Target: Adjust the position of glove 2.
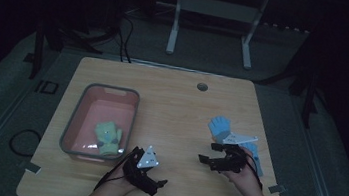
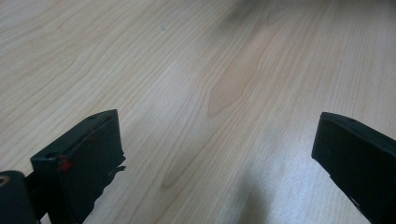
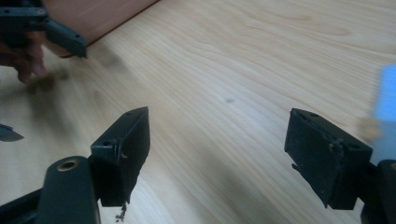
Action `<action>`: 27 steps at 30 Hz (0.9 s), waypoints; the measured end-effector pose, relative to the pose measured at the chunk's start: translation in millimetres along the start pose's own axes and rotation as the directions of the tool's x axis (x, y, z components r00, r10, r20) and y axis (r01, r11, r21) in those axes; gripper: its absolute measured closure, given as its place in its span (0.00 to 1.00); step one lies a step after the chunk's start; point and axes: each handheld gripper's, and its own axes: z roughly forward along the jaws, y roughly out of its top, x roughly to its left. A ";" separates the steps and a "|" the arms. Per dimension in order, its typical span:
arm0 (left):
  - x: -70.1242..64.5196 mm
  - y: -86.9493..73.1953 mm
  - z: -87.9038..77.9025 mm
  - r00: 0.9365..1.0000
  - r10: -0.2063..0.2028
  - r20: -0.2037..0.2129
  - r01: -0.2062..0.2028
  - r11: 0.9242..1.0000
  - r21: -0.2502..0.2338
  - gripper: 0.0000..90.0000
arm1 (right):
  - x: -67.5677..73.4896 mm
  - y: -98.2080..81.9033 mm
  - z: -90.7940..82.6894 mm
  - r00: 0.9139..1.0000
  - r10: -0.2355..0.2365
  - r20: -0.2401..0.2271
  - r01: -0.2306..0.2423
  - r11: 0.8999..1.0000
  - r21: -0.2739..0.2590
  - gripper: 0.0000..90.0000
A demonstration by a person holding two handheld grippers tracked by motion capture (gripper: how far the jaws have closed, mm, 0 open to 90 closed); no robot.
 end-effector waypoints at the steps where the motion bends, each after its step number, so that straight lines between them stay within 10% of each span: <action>1: 0.0 -0.5 0.1 1.000 0.001 0.001 -0.001 1.000 -0.004 0.02 | -2.6 -1.4 -2.5 1.000 0.000 0.022 0.000 1.000 -0.005 0.31; 13: 1.2 -5.6 2.7 0.999 -0.035 -0.001 0.035 0.999 -0.030 0.02 | -37.7 -4.0 -25.8 0.976 -0.008 0.218 0.008 1.000 -0.002 0.51; 27: 1.1 -8.1 1.8 1.000 -0.029 -0.007 0.028 0.998 -0.059 0.02 | -84.0 15.9 -0.2 0.967 0.037 0.254 -0.044 0.999 0.023 0.70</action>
